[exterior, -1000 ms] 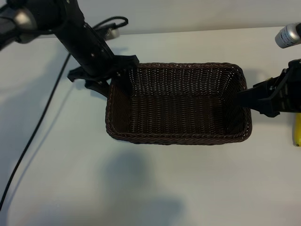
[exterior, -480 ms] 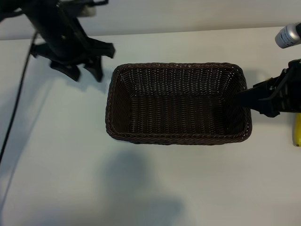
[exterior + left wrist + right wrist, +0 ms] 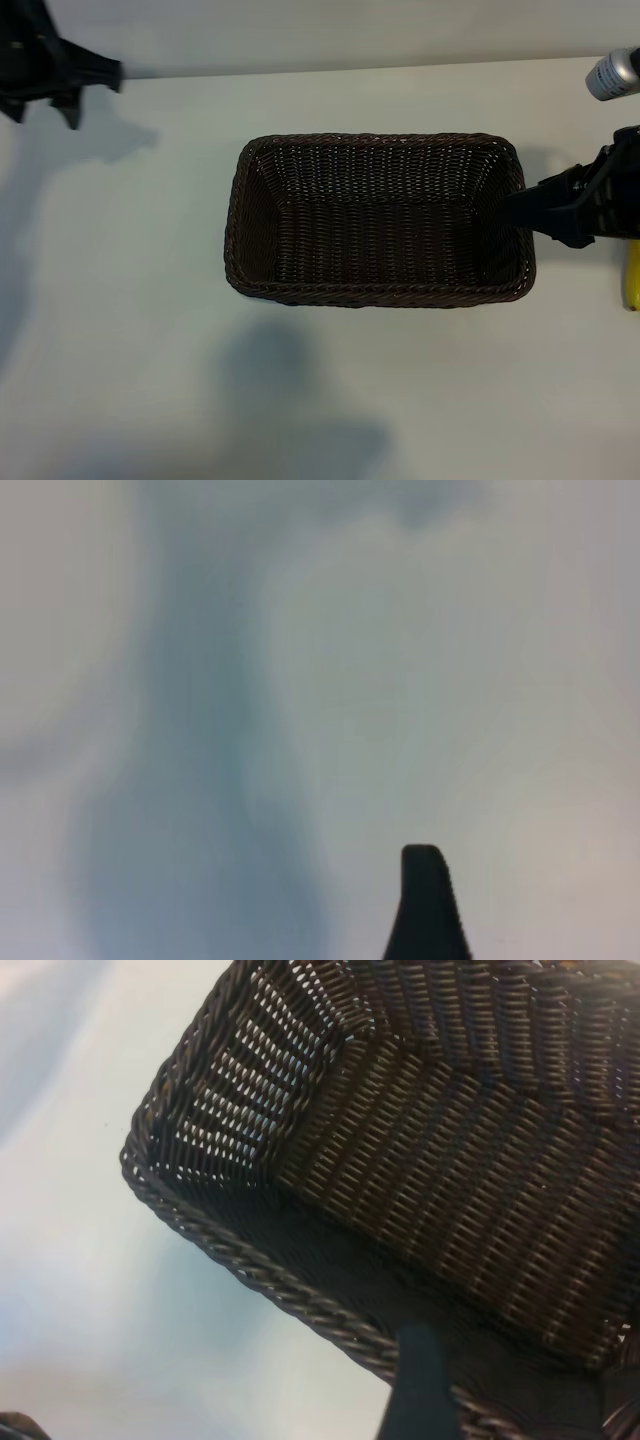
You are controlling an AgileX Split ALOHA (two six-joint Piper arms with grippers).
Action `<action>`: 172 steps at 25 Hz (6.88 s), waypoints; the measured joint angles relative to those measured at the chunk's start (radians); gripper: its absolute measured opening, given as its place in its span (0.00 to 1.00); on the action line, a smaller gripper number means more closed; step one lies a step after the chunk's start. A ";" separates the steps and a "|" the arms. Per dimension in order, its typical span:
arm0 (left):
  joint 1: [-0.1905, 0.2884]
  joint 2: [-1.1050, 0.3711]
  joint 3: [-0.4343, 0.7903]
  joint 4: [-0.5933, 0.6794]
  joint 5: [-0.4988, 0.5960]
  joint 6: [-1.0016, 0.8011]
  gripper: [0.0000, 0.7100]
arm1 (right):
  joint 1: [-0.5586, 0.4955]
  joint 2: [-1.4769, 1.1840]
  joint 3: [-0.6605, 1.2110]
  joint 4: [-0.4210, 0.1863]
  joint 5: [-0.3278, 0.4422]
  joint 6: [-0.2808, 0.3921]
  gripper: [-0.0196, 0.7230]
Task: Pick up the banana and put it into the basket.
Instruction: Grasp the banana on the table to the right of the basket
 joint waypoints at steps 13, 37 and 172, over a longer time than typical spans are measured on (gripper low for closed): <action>0.110 -0.112 0.050 -0.062 0.000 0.073 0.76 | 0.000 0.000 0.000 0.000 0.000 0.002 0.75; 0.110 -1.073 0.865 -0.211 -0.008 0.105 0.76 | 0.000 0.000 0.000 0.000 0.000 0.003 0.75; 0.110 -1.844 1.131 -0.212 -0.122 0.116 0.76 | -0.215 0.823 -0.562 -0.880 0.160 0.788 0.60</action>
